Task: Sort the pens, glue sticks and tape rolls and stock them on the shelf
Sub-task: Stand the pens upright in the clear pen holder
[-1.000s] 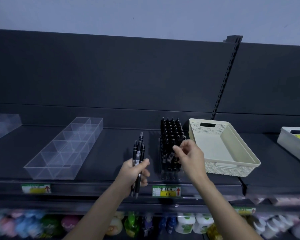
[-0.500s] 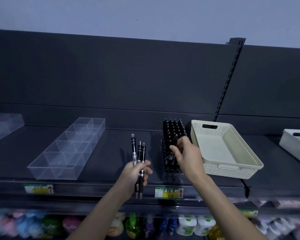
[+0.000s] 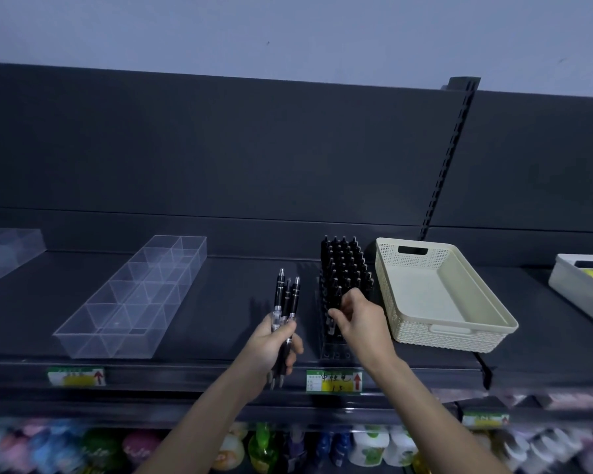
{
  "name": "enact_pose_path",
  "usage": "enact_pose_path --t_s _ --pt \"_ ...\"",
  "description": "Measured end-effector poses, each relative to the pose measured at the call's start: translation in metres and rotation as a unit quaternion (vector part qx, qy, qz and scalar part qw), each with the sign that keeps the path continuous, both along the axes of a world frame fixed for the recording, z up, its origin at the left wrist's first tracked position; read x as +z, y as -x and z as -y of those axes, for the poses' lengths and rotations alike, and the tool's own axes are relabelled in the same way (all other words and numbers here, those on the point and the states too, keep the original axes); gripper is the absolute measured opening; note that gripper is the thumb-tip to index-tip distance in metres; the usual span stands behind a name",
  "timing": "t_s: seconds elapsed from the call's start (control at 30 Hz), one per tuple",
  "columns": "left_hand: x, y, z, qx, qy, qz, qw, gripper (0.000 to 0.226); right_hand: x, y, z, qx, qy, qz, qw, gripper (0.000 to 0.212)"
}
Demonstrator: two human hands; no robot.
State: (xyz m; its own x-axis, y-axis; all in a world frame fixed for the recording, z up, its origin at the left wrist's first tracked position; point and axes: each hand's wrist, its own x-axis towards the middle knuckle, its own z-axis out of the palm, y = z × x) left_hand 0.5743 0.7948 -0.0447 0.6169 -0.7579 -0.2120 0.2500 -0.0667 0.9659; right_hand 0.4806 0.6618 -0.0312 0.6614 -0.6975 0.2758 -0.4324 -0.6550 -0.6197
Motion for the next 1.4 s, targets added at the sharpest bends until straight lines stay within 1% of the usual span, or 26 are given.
enact_pose_path --t_s 0.07,0.17,0.27,0.33,0.37,0.43,0.5,0.6,0.67,0.73,0.8,0.9,0.97,1.03,1.1,1.17,1.3,1.37,1.4 --pt "0.002 0.001 -0.001 -0.003 0.000 0.006 1.000 0.003 0.000 -0.001 0.000 -0.002 -0.002 -0.002 1.000 0.018" --pt "0.004 0.001 -0.003 -0.015 0.008 0.018 1.000 0.004 -0.002 0.004 -0.001 -0.008 -0.005 0.002 1.000 0.023" --pt "0.004 0.002 -0.005 -0.019 0.024 0.011 0.999 0.005 0.002 0.013 -0.005 -0.034 0.030 0.053 0.998 0.022" --pt "0.005 0.004 -0.003 -0.024 0.027 0.015 0.999 0.004 0.009 0.016 -0.011 -0.021 0.038 0.093 0.995 0.016" --pt "0.006 0.007 -0.002 -0.028 0.030 0.017 0.999 0.005 0.012 0.016 -0.015 -0.003 0.008 0.111 0.994 0.014" --pt "0.010 0.012 0.002 -0.035 0.038 0.022 0.998 0.004 0.019 0.015 -0.022 0.038 -0.098 0.125 0.987 0.012" --pt "0.013 0.017 0.006 -0.044 0.041 0.031 0.998 0.004 0.021 0.013 -0.024 0.061 -0.175 0.129 0.974 0.021" --pt "0.015 0.022 0.010 -0.054 0.038 0.027 0.997 0.004 0.019 0.014 -0.020 0.058 -0.219 0.134 0.965 0.030" --pt "0.015 0.023 0.011 -0.047 0.026 0.007 0.999 0.011 0.024 0.019 -0.013 0.050 -0.224 0.134 0.964 0.028" --pt "0.013 0.021 0.012 -0.027 -0.002 0.017 1.000 0.017 0.029 0.025 0.000 0.033 -0.210 0.148 0.966 0.024" --pt "0.011 0.017 0.010 -0.014 -0.025 0.041 0.999 0.021 0.033 0.030 0.016 0.006 -0.156 0.144 0.977 0.019" --pt "0.008 0.014 0.009 -0.016 -0.051 0.081 0.995 0.023 0.030 0.031 0.027 -0.010 -0.074 0.096 0.993 0.016" --pt "0.007 0.013 0.009 -0.011 -0.063 0.074 0.995 0.023 0.023 0.029 0.023 0.002 -0.047 0.050 0.998 0.016" --pt "0.008 0.013 0.009 0.000 -0.068 0.053 0.996 0.021 0.016 0.026 0.017 0.001 -0.021 0.024 0.999 0.024" --pt "0.008 0.013 0.010 0.011 -0.062 0.028 0.998 0.015 0.008 0.022 0.018 -0.001 -0.020 0.008 1.000 0.030" --pt "0.009 0.014 0.009 0.014 -0.051 0.024 0.998 0.012 0.002 0.018 0.018 0.012 -0.016 -0.013 1.000 0.025" --pt "0.005 0.014 0.008 0.007 -0.042 0.070 0.997 0.015 -0.009 0.011 0.014 0.020 0.001 -0.057 0.998 0.018" --pt "0.002 0.013 0.008 0.006 -0.034 0.097 0.995 0.015 -0.013 0.010 0.012 -0.003 -0.013 -0.043 0.999 0.012" --pt "0.001 0.013 0.008 0.010 -0.028 0.098 0.995 0.014 -0.014 0.010 0.011 -0.015 -0.020 -0.028 0.999 0.017"
